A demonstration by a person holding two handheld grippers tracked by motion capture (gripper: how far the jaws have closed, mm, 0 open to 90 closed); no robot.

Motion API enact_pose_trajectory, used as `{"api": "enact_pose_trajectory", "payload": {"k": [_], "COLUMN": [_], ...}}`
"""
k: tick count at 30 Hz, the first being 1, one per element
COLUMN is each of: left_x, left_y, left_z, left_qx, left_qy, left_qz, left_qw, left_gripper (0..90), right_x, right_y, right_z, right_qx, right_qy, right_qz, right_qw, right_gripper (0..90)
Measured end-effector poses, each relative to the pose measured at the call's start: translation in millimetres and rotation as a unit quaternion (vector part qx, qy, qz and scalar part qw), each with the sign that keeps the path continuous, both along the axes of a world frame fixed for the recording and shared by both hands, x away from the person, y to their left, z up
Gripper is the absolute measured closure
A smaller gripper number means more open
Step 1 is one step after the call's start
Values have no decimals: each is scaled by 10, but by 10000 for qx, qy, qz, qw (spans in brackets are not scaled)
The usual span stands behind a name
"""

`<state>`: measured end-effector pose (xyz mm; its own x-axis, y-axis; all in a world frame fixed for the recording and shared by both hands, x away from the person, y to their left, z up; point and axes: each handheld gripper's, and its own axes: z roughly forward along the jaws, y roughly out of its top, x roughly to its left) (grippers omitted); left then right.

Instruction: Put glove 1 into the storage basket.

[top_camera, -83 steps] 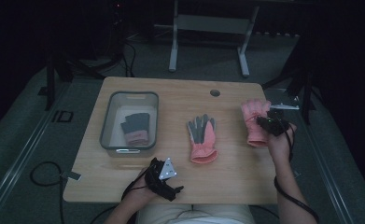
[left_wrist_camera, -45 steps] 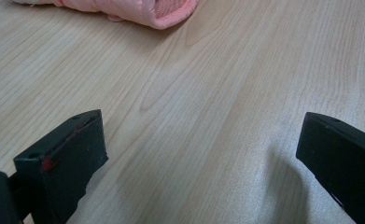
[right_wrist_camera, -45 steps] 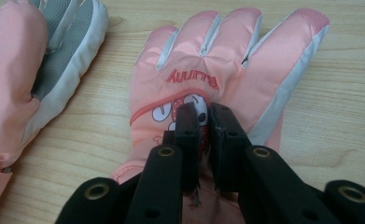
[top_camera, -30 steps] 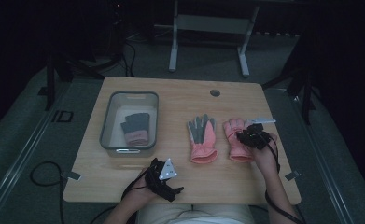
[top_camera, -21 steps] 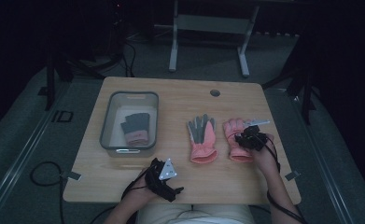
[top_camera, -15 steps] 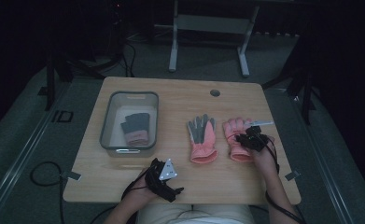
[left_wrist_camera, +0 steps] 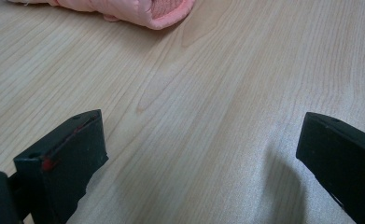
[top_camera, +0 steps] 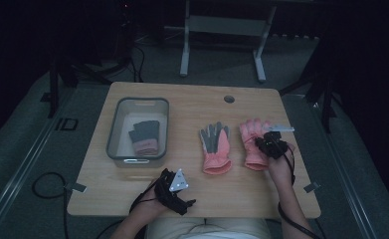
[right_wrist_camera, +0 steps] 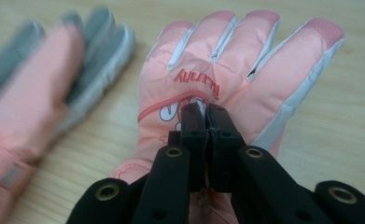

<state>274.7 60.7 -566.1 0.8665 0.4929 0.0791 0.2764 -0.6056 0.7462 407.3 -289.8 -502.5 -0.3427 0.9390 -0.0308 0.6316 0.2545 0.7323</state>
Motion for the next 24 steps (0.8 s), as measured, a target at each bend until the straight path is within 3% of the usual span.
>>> {"api": "enact_pose_trajectory", "payload": {"k": [6, 12, 18, 24], "left_x": [2, 0, 3, 0], "left_y": [0, 2, 0, -3], "left_z": [0, 0, -1, -2], "left_qx": [8, -24, -3, -4], "left_qy": [-7, -6, -3, -10], "left_qz": [-9, -11, -27, -39], "left_qw": [10000, 10000, 10000, 10000], "left_gripper": [12, 12, 12, 13], "right_x": [-71, -134, -184, -232], "right_y": [92, 227, 425, 669], "right_z": [414, 718, 927, 1034], "right_qx": [1, 89, 110, 189], "right_qy": [-347, -544, -706, -772], "right_qz": [-58, 7, 174, 334], "right_qw": [9994, 9985, 9973, 9963], "right_gripper": [868, 868, 867, 867]}}
